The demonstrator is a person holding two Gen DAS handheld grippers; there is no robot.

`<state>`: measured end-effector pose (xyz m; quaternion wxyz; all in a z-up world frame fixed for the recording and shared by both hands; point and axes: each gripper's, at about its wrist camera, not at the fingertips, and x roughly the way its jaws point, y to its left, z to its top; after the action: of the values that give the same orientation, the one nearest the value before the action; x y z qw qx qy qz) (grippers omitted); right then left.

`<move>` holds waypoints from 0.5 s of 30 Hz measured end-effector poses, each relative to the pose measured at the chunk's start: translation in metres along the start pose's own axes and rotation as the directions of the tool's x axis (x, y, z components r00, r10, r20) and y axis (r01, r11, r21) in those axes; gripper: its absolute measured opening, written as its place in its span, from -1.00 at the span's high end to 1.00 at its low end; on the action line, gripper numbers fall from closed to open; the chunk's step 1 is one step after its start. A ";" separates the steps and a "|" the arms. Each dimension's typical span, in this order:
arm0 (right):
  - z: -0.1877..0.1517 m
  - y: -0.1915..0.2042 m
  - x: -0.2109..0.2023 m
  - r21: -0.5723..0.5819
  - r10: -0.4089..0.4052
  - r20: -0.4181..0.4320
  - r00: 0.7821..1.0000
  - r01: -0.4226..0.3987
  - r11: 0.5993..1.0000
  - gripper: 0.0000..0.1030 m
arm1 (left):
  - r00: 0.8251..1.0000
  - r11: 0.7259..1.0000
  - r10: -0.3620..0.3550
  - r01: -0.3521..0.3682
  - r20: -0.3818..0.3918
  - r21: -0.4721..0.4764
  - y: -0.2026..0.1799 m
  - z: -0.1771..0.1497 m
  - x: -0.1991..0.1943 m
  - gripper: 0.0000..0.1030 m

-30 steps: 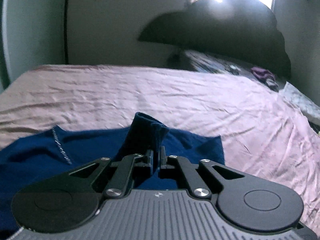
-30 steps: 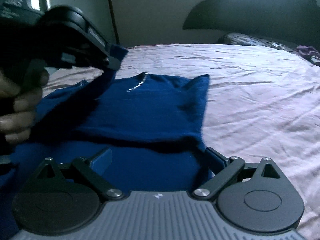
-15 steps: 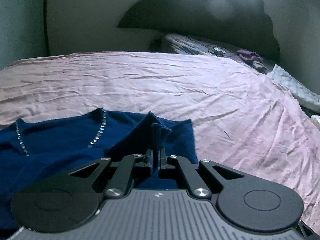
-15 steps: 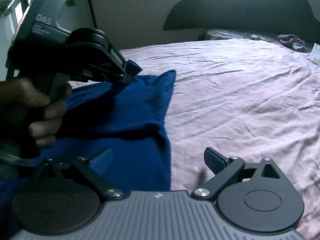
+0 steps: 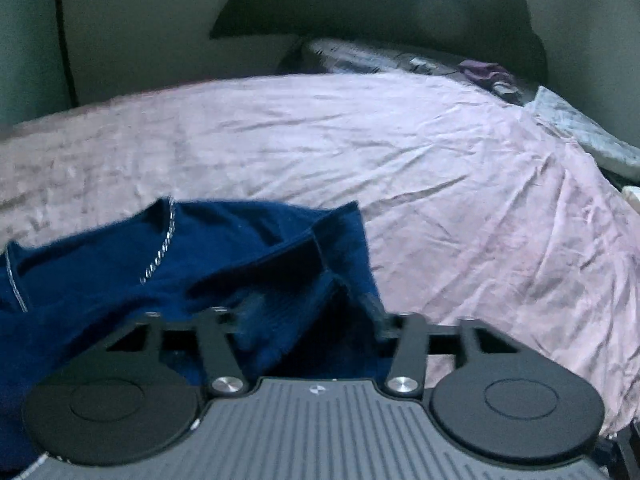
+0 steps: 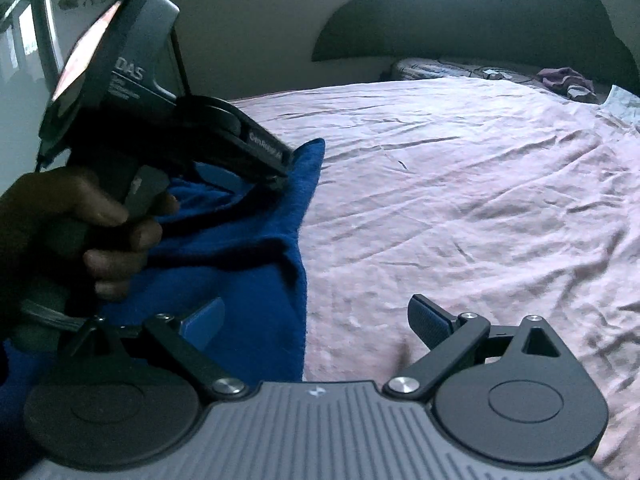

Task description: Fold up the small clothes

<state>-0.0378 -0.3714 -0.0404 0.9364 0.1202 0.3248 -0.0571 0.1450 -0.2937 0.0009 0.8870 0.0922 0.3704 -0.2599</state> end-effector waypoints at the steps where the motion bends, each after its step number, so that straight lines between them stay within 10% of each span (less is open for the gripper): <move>1: 0.000 0.000 0.000 -0.003 -0.005 0.000 1.000 0.005 1.000 -0.92 | 1.000 1.000 -0.007 0.007 0.009 0.013 -0.001 0.000 -0.004 -0.33; 8: 0.003 0.003 0.004 -0.021 -0.011 -0.002 1.000 0.011 1.000 -0.92 | 0.994 0.994 -0.092 0.088 0.064 0.061 0.012 0.010 -0.044 -0.67; 12: 0.020 0.012 0.004 -0.054 0.006 0.050 0.999 -0.003 0.999 -0.92 | 0.985 0.994 0.112 -0.112 0.132 -0.003 0.070 0.006 -0.068 -0.74; 15: 0.040 0.029 0.012 -0.092 0.086 0.096 0.992 -0.077 0.993 -0.92 | 0.941 0.953 0.302 -0.296 0.151 -0.061 0.120 -0.010 -0.079 -0.73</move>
<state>0.0009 -0.3545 -0.0121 0.9574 0.0890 0.2744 -0.0105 0.1558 -0.1577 0.0462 0.9443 0.1099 0.2852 -0.1219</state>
